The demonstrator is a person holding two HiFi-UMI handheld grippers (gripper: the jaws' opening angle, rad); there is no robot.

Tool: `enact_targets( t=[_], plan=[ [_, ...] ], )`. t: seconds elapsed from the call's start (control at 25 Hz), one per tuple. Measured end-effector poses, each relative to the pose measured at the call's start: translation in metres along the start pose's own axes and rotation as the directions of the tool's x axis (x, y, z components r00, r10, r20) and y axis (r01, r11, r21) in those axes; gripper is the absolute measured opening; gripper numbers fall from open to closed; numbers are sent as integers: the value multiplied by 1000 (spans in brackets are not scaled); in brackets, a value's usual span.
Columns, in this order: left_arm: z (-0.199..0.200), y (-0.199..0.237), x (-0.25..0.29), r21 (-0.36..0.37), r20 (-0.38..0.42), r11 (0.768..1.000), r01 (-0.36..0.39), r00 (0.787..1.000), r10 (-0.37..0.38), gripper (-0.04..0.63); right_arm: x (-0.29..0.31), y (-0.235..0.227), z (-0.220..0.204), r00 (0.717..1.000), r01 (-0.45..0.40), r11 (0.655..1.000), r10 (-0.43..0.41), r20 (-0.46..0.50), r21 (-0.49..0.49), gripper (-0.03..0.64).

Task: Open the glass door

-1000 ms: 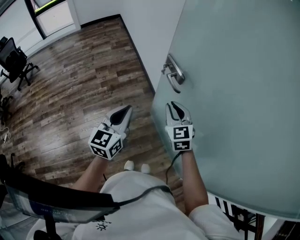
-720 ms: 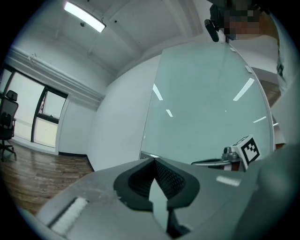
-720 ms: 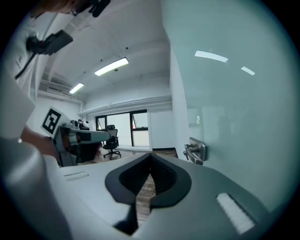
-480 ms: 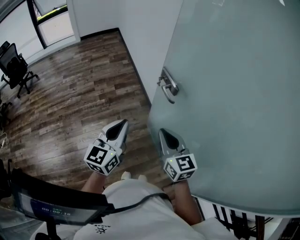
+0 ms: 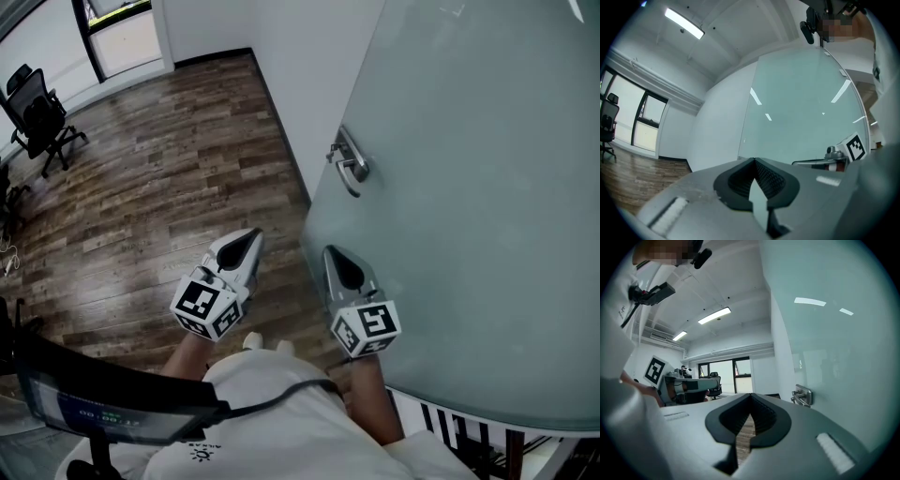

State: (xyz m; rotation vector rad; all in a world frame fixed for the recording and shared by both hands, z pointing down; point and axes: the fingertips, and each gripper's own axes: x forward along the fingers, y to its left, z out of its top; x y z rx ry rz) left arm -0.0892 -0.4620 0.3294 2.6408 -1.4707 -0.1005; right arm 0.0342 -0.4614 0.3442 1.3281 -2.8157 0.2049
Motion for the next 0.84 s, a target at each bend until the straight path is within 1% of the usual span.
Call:
enact_targets(
  t=[0.28,0.84],
  plan=[
    [-1,-1,-11,-1,1,1000,-9,1000,9,3,-2,8,2,1000,-2,1000,2,2,-11,8],
    [0,-1,-6,1,4,1000,10,1000,-10,2,-2,4,7,1000,14,1000,-14,9,-27,8]
  ],
)
